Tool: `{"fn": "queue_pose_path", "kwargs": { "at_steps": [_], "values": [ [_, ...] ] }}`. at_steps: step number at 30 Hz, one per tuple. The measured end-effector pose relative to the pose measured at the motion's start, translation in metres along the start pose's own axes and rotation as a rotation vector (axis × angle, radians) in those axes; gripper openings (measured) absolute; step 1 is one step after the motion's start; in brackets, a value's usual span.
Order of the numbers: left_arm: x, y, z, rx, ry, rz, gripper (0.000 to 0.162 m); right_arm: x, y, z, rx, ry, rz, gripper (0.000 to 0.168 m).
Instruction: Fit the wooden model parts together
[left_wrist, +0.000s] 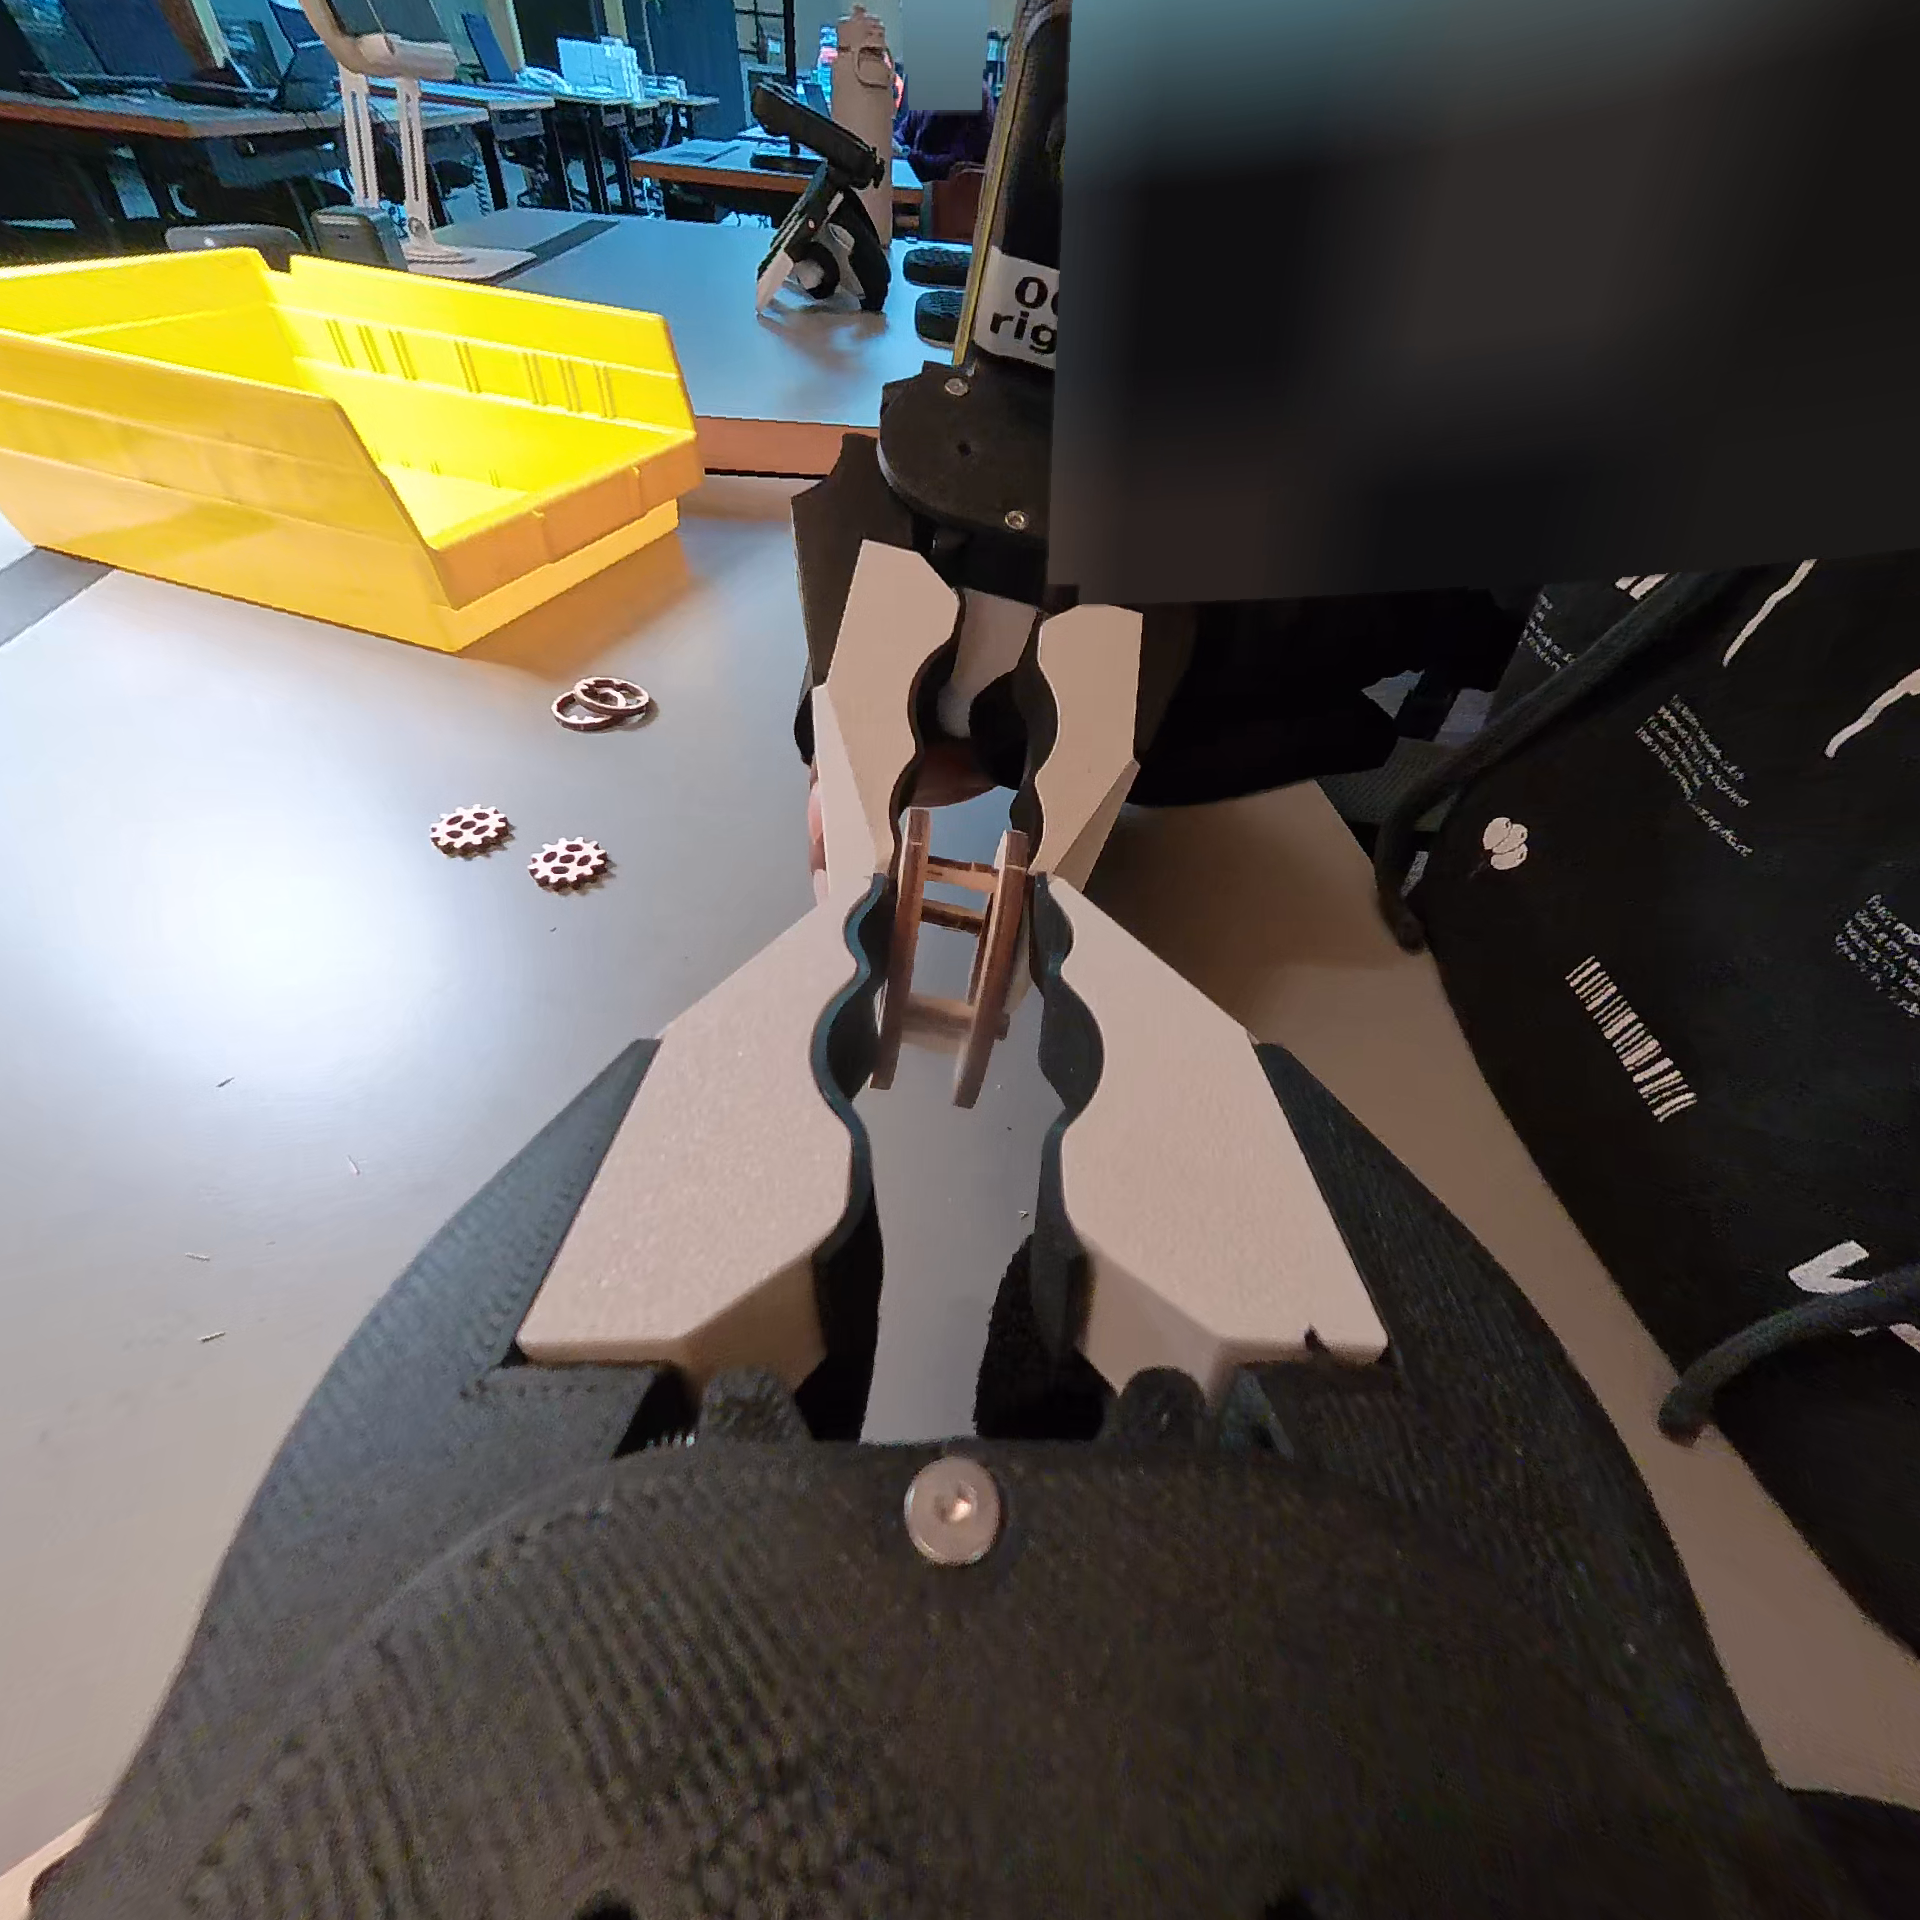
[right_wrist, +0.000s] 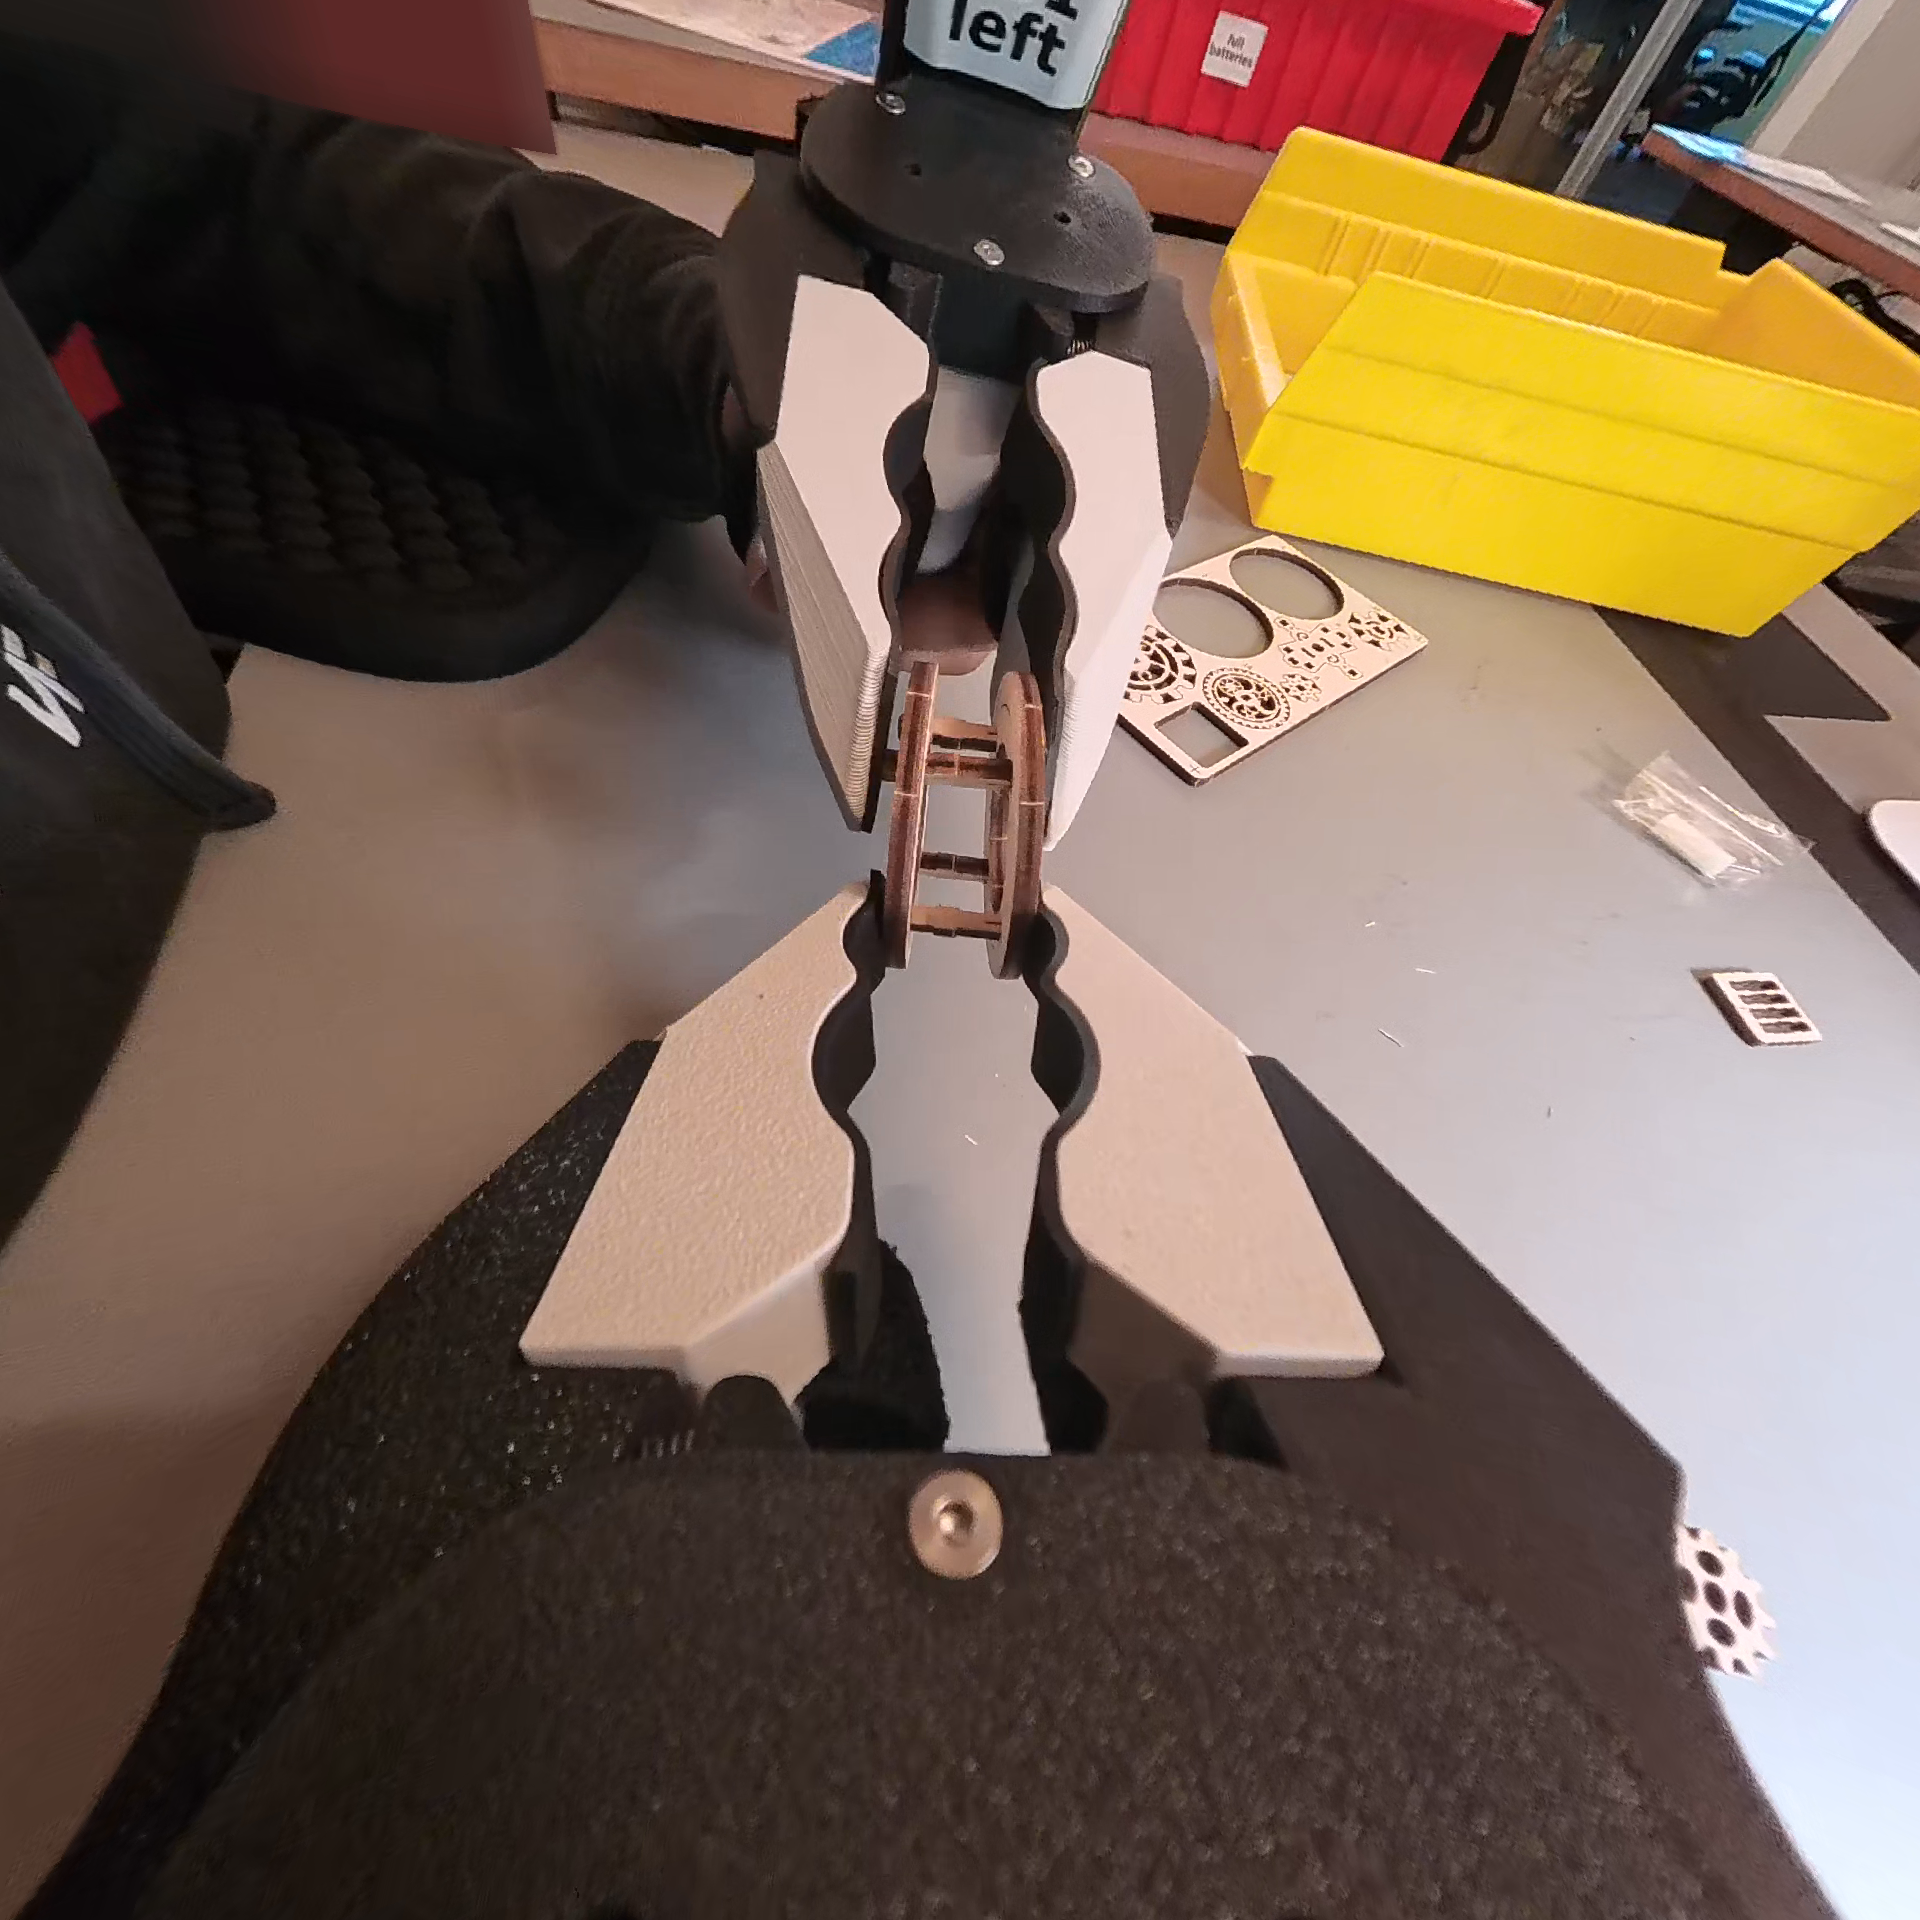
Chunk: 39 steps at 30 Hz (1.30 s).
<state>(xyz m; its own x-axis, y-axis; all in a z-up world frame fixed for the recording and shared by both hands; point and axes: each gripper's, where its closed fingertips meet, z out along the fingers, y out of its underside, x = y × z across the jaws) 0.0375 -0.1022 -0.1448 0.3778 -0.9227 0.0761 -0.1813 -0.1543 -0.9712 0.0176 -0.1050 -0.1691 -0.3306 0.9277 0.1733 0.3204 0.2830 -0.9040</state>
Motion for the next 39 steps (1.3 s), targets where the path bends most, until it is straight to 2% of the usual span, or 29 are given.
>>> {"fn": "queue_pose_path", "kwargs": {
  "at_steps": [5, 21, 24, 26, 28, 31, 39],
  "values": [
    [-0.003, -0.004, -0.003, 0.024, -0.016, 0.006, 0.023, 0.011, -0.010, -0.005, 0.057, 0.077, -0.020, 0.026],
    [0.002, -0.018, -0.008, 0.125, 0.001, 0.023, 0.024, 0.008, -0.027, -0.013, 0.138, 0.044, 0.031, 0.022],
    [0.007, -0.024, -0.010, 0.163, 0.014, 0.050, 0.024, 0.005, -0.037, -0.018, 0.220, 0.019, 0.021, 0.023],
    [0.009, -0.026, -0.011, 0.176, 0.023, 0.056, 0.023, 0.004, -0.037, -0.018, 0.241, 0.001, 0.043, 0.024],
    [0.010, -0.032, -0.015, 0.222, 0.031, 0.062, 0.023, 0.000, -0.036, -0.019, 0.247, -0.037, 0.052, 0.032],
    [0.013, -0.037, -0.019, 0.255, 0.059, 0.055, 0.023, 0.002, -0.040, -0.021, 0.282, -0.031, 0.051, 0.023],
    [0.016, -0.036, -0.019, 0.264, 0.091, 0.039, 0.023, 0.000, -0.045, -0.025, 0.306, -0.032, 0.036, 0.023]
  ]
}}
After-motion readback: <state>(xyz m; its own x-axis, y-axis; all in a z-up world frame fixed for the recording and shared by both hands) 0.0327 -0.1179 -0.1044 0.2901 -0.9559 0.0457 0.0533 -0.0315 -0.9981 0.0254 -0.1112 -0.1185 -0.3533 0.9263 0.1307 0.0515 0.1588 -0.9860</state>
